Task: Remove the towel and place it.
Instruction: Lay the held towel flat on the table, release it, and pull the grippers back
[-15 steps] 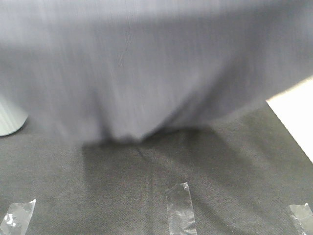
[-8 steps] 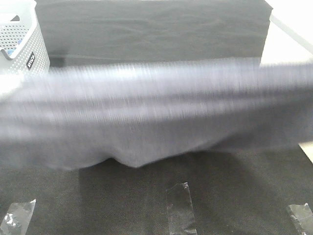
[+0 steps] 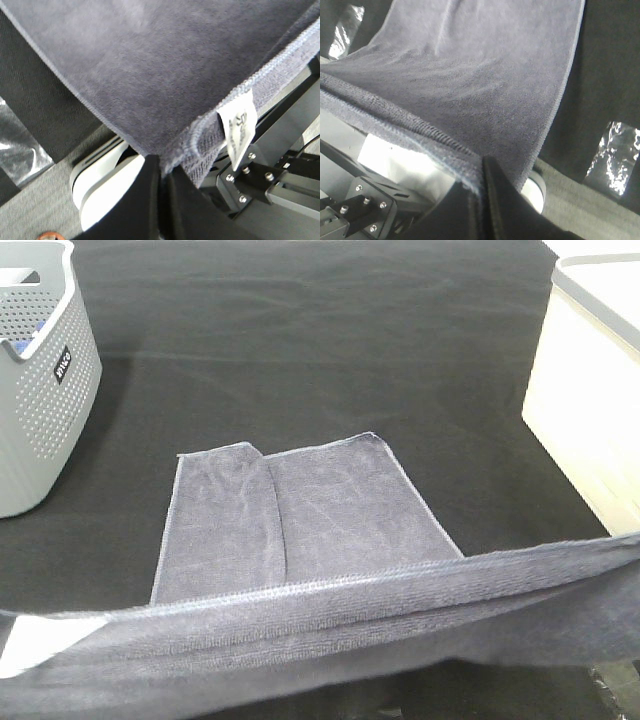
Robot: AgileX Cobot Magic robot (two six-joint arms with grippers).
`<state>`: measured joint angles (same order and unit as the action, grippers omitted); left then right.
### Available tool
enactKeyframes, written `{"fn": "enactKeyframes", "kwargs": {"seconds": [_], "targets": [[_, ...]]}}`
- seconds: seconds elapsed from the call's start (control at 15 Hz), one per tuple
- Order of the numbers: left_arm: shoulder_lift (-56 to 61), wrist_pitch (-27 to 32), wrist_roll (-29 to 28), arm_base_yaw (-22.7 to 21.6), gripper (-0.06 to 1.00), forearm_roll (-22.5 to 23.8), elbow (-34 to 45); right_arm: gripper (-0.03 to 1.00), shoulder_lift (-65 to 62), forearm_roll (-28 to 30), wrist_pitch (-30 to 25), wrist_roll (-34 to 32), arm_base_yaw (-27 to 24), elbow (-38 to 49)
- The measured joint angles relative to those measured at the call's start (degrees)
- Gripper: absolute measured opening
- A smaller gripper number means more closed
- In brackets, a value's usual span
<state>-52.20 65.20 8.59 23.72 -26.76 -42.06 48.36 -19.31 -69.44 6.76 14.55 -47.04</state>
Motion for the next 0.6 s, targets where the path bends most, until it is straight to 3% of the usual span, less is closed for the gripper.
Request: {"fn": "enactKeyframes", "kwargs": {"seconds": [0.6], "targets": [[-18.45, 0.29, 2.01, 0.0, 0.0, -1.49, 0.06, 0.02, 14.95, 2.18, 0.34, 0.06, -0.11, 5.16]]}}
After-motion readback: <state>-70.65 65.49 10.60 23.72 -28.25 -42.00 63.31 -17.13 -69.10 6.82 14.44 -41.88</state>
